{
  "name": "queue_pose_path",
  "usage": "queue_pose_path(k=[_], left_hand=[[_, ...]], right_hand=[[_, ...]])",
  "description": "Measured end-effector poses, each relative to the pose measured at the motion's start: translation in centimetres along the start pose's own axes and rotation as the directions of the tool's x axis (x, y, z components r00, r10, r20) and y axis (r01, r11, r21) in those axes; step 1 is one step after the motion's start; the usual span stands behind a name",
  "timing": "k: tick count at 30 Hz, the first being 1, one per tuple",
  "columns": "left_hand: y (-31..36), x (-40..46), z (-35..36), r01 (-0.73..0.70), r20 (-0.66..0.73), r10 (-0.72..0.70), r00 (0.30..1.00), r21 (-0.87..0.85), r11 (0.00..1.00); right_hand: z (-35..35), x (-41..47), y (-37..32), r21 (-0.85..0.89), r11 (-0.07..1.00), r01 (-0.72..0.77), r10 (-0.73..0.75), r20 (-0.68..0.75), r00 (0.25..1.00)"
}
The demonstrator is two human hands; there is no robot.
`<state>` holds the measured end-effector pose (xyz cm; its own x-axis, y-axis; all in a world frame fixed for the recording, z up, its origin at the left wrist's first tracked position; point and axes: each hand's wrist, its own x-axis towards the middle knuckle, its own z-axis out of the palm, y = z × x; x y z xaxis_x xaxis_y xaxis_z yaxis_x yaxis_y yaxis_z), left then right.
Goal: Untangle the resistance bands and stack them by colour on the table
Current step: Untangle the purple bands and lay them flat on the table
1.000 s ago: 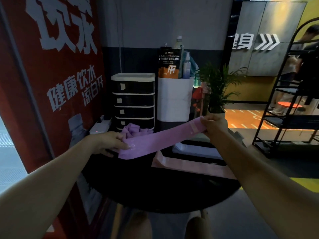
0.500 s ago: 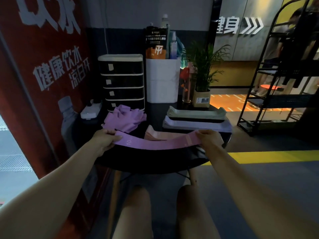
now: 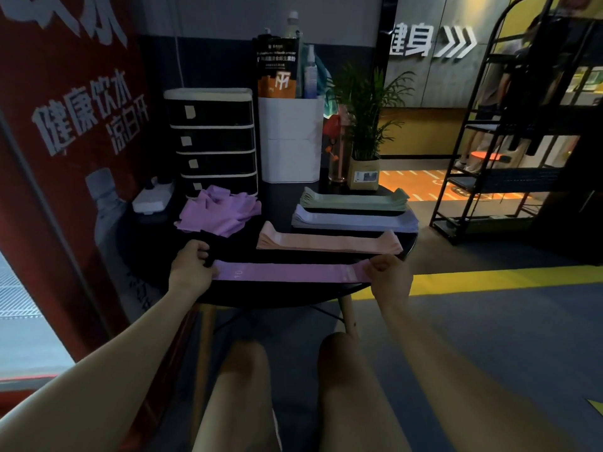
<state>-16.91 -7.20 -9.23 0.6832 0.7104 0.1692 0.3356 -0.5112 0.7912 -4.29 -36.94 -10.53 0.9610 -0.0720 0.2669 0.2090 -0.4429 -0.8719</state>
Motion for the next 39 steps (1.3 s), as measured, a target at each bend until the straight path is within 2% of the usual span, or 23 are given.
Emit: queue_pose_path(k=[3,14,19,24,32,39], left_hand=[[-0.4,-0.4,0.4,-0.072,0.006,0.072,0.997,0.032,0.997],[0.2,-0.2,0.5,-0.063,0.058,0.059,0.997,0.073,0.995],[1.4,1.1,0.1,-0.100,0.039,0.096,0.995,0.118,0.988],[2.9,2.8,0.3,-0.116,-0.004,0.117,0.993,0.113,0.987],[3.6,7.0,0.7,-0.157,-0.012,0.160,0.987,0.114,0.981],[1.7,12.4,-0.2,-0.182,0.020,0.182,0.983,0.200,0.963]], right_hand=[[0.0,0.0,0.1,0.003,1.000,0.001,-0.001,0.004,1.000],[0.0,0.3,-0.3,-0.051,0.998,0.027,-0.026,0.016,1.000],[0.7,1.3,-3.1,-0.043,0.991,0.128,-0.129,-0.008,0.992],[3.8,2.7,-6.5,-0.023,0.973,0.230,-0.226,0.111,0.968],[11.4,4.3,-11.6,0.041,0.974,0.221,-0.222,0.323,0.920],[18.9,6.3,-14.4,-0.005,0.929,0.370,-0.313,0.521,0.794]])
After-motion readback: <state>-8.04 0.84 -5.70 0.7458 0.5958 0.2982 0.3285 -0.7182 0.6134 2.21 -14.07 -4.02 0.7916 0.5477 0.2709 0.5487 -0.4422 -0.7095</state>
